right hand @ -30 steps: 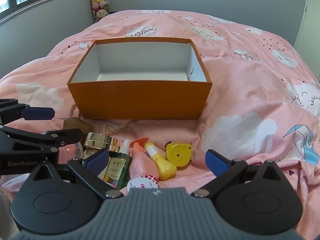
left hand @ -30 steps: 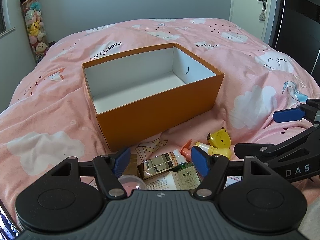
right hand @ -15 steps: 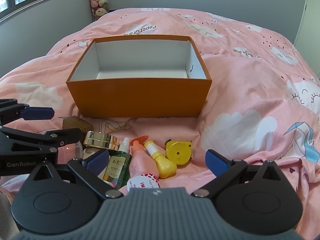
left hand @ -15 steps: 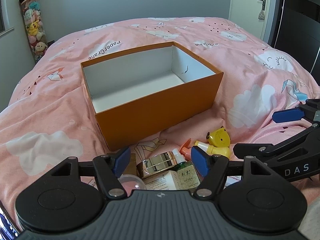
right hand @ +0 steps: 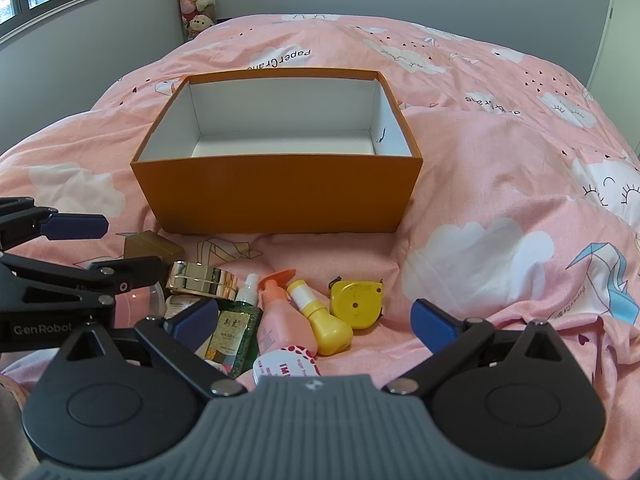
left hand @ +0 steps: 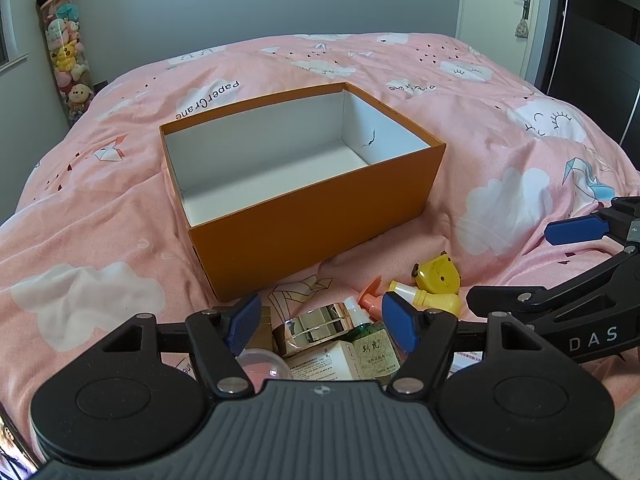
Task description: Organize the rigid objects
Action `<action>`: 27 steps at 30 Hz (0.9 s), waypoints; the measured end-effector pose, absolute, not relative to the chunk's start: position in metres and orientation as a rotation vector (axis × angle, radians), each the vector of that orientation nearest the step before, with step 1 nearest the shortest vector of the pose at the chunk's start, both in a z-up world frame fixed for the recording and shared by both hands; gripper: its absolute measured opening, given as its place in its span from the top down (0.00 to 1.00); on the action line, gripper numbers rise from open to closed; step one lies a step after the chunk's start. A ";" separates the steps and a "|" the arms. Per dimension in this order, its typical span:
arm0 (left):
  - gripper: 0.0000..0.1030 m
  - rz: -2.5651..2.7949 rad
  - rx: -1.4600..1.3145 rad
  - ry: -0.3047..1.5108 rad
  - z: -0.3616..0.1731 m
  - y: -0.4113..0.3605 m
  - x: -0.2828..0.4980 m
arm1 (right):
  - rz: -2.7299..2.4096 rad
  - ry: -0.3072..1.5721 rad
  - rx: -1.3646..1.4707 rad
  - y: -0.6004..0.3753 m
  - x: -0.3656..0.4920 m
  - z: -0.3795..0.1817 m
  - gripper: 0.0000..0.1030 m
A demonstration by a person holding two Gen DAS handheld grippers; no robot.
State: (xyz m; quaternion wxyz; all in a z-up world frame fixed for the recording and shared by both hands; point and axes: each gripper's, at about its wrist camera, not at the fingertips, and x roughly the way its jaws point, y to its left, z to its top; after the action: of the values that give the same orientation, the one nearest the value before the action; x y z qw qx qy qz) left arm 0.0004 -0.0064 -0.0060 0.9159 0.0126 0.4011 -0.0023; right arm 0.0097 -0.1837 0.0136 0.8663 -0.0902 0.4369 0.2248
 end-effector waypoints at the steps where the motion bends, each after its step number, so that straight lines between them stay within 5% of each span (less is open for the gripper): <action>1: 0.21 -0.005 0.026 0.826 -0.006 -0.006 0.000 | 0.471 0.915 -0.188 -0.184 0.010 0.014 0.02; 16: 0.21 -0.019 0.016 0.861 -0.009 -0.004 0.004 | 0.476 0.926 -0.177 -0.186 0.012 0.013 0.02; 25: 0.34 -0.078 -0.034 0.959 -0.021 0.016 0.013 | 0.518 1.024 -0.216 -0.179 0.029 0.003 0.03; 27: 0.42 -0.097 -0.061 0.997 -0.026 0.023 0.017 | 0.556 1.060 -0.206 -0.177 0.035 0.000 0.17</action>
State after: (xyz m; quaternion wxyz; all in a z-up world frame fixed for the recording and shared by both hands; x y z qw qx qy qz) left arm 0.0166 0.0228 -0.0259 0.8768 -0.0290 0.4776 -0.0465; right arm 0.0350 -0.1775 -0.0004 0.8212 -0.0968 0.4980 0.2613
